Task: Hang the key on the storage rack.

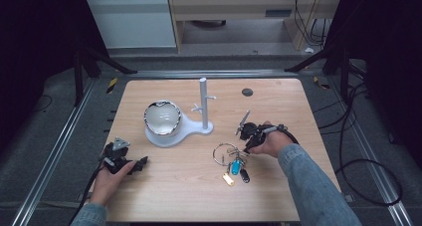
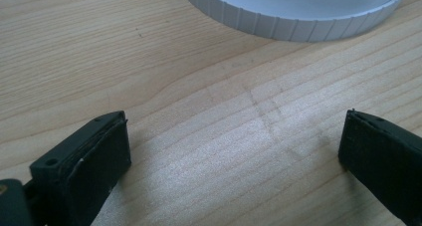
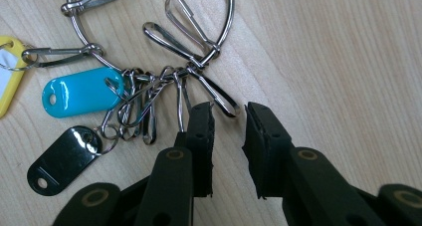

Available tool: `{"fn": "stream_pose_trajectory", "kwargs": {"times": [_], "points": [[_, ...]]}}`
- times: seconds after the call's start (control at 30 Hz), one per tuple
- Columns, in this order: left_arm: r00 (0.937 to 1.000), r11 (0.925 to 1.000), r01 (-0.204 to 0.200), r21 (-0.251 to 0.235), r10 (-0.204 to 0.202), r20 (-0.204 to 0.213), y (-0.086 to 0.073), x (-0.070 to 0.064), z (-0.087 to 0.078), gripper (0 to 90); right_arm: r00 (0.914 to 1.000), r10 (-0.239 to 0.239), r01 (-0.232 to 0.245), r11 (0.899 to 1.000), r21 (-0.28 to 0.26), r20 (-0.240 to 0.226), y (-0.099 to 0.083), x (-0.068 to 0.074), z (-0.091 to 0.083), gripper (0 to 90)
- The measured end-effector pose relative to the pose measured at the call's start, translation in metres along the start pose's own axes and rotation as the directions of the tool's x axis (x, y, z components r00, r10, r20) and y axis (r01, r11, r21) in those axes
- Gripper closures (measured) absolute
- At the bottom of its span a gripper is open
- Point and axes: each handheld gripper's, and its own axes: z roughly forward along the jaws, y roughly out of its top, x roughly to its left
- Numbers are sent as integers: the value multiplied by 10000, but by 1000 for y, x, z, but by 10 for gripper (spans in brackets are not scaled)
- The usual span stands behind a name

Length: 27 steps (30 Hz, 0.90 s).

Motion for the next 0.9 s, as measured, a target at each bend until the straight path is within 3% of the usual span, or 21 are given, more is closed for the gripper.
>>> {"fn": "stream_pose_trajectory", "kwargs": {"times": [0.37, 0.9], "points": [[10000, 10000, -6, -19, 6, 19, 0, 0, 0, 0, 9990, -383, 391, 9986, 367, -214, 7, 3, 8, 776], [10000, 10000, -4, -20, 4, 17, 0, 0, 0, 0, 9983, -542, 555, 9968, 578, -233, 9, 7, 10, 796]]}}
